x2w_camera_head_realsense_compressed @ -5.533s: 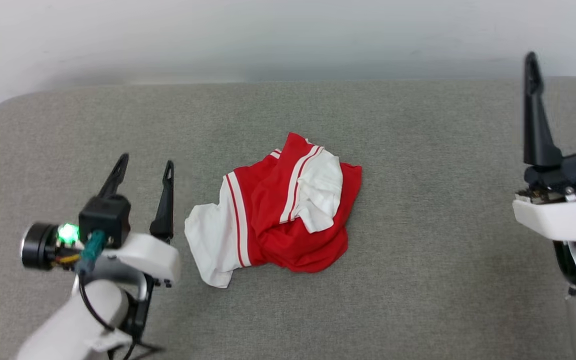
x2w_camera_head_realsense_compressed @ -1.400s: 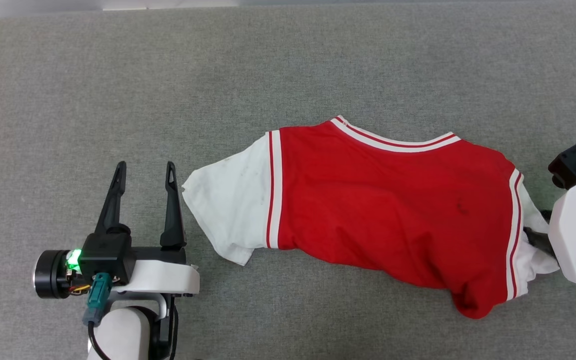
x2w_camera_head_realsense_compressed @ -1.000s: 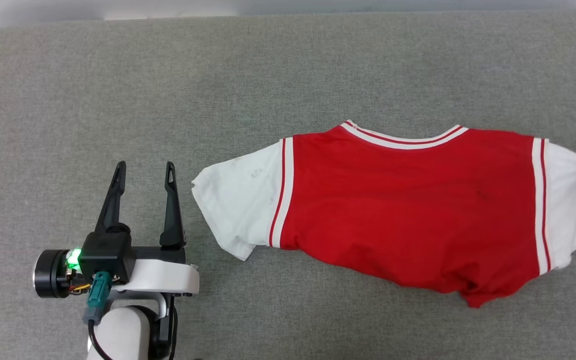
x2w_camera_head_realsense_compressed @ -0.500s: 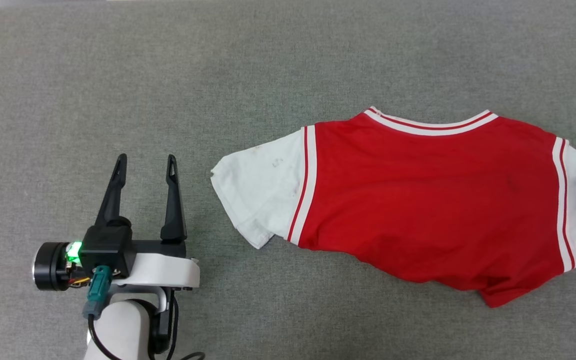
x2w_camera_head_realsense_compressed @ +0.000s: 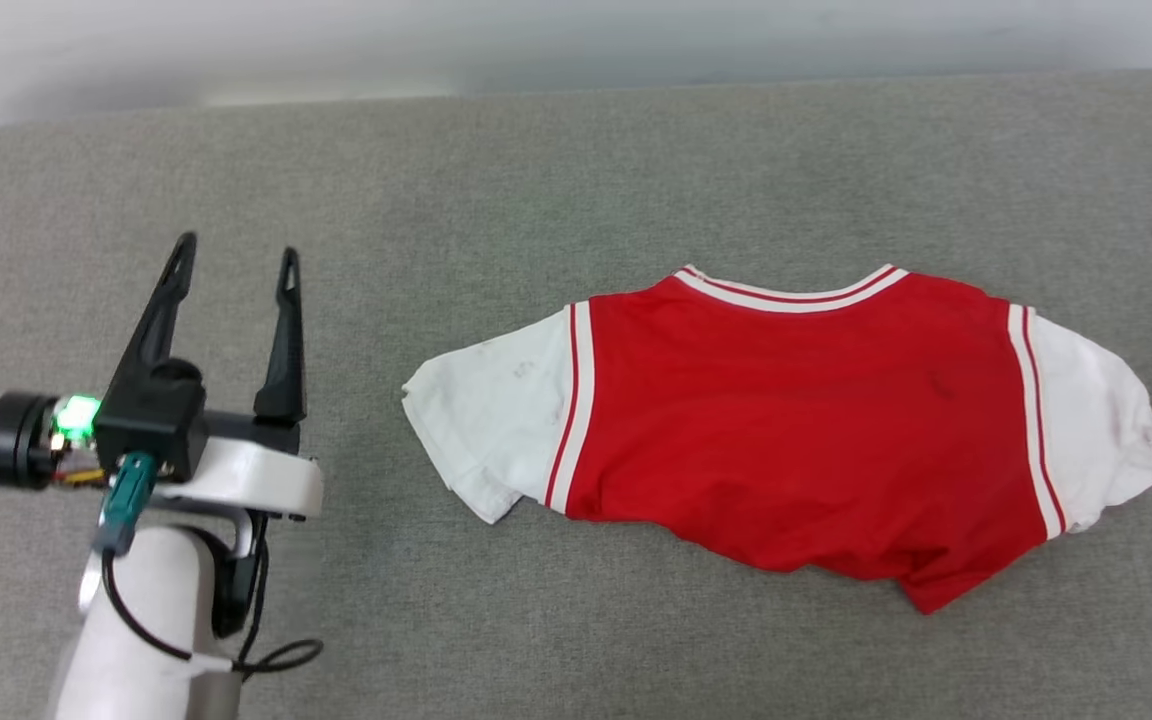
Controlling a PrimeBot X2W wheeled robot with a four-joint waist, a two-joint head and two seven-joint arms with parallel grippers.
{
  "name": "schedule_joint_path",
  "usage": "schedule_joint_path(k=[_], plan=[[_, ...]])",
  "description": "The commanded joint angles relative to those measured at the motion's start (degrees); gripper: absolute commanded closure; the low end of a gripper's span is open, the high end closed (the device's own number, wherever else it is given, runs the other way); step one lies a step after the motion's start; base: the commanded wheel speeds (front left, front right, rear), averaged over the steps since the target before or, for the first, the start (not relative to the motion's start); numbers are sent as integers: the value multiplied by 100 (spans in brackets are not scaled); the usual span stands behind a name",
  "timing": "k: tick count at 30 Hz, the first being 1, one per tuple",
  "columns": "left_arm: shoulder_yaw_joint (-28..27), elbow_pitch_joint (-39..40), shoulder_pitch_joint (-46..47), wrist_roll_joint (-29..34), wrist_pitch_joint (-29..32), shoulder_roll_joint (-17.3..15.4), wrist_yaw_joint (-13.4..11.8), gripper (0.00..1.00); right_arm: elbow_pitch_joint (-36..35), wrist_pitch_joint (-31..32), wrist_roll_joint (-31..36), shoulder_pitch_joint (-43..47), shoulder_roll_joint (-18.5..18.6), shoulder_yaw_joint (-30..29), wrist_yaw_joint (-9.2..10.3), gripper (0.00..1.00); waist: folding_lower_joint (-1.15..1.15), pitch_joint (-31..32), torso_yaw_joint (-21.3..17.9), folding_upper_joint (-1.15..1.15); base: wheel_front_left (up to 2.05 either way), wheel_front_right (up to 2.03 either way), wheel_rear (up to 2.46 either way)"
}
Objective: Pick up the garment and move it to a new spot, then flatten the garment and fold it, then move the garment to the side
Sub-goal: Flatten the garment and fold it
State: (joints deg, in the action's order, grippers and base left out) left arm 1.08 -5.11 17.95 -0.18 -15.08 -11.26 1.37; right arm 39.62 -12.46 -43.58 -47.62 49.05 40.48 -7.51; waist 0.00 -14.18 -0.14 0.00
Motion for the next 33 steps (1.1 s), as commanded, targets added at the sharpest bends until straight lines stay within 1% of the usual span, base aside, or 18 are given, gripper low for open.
schedule_joint_path(k=[1, 4, 5, 6, 7, 8, 10, 13, 15, 17, 20, 25, 27, 30, 33], plan=[[77, -140, 224, 65, -13, -106, 100, 0, -25, -162, 211, 154, -138, -309, 4, 0, 0, 79, -61, 0, 0, 0, 0], [247, -475, 594, 125, 131, -304, 295, 0, -286, -266, 662, 410, -414, -1070, 4, 0, 0, 129, -120, 0, 0, 0, 0], [247, -475, 594, 125, 131, -304, 295, 0, -286, -266, 662, 410, -414, -1070, 4, 0, 0, 129, -120, 0, 0, 0, 0], [372, -656, 855, 59, 443, -418, 421, 0, -710, -271, 1111, 675, -649, -1664, 4, 0, 0, 144, -182, 0, 0, 0, 0], [444, -657, 1025, 70, 528, -496, 463, 0, -928, -269, 1314, 863, -795, -1977, 4, 0, 0, 148, -207, 0, 0, 0, 0], [444, -657, 1025, 70, 528, -496, 463, 0, -928, -269, 1314, 863, -795, -1977, 4, 0, 0, 148, -207, 0, 0, 0, 0], [602, -723, 1214, 24, 759, -578, 519, 0, -1349, -268, 1734, 1267, -1070, -2500, 4, 0, 0, 158, -236, 0, 0, 0, 0], [931, -832, 1546, -145, 1332, -752, 581, 0, -2018, -271, 2245, 1838, -1489, -3116, 4, 0, 0, 180, -283, 0, 0, 0, 0], [1269, -882, 1779, -444, 1827, -867, 596, 0, -2414, -271, 2483, 2187, -1732, -3390, 4, 0, 0, 184, -319, 0, 0, 0, 0], [1745, -889, 2010, -922, 2403, -1067, 595, 0, -2768, -204, 2679, 2472, -1917, -3585, 4, 0, 0, 177, -349, 0, 0, 0, 0], [2430, -884, 2419, -1782, 3410, -1464, 593, 0, -3247, -57, 2824, 2803, -2138, -3807, 4, 0, 0, 138, -382, 0, 0, 0, 0], [3447, -837, 3113, -3023, 4871, -2076, 595, 0, -3752, 184, 2924, 3122, -2316, -3940, 4, 0, 0, 4, -501, 0, 0, 0, 0], [3788, -835, 3349, -3407, 5320, -2283, 595, 0, -3865, 256, 2960, 3175, -2365, -3941, 4, 0, 0, -64, -558, 0, 0, 0, 0], [4314, -892, 3571, -3970, 5979, -2480, 595, 0, -3983, 341, 2979, 3207, -2398, -3910, 4, 0, 0, -179, -642, 0, 0, 0, 0], [4708, -938, 3776, -4398, 6525, -2684, 596, 0, -4049, 373, 2981, 3133, -2429, -3867, 4, 0, 0, -316, -738, 0, 0, 0, 0]])
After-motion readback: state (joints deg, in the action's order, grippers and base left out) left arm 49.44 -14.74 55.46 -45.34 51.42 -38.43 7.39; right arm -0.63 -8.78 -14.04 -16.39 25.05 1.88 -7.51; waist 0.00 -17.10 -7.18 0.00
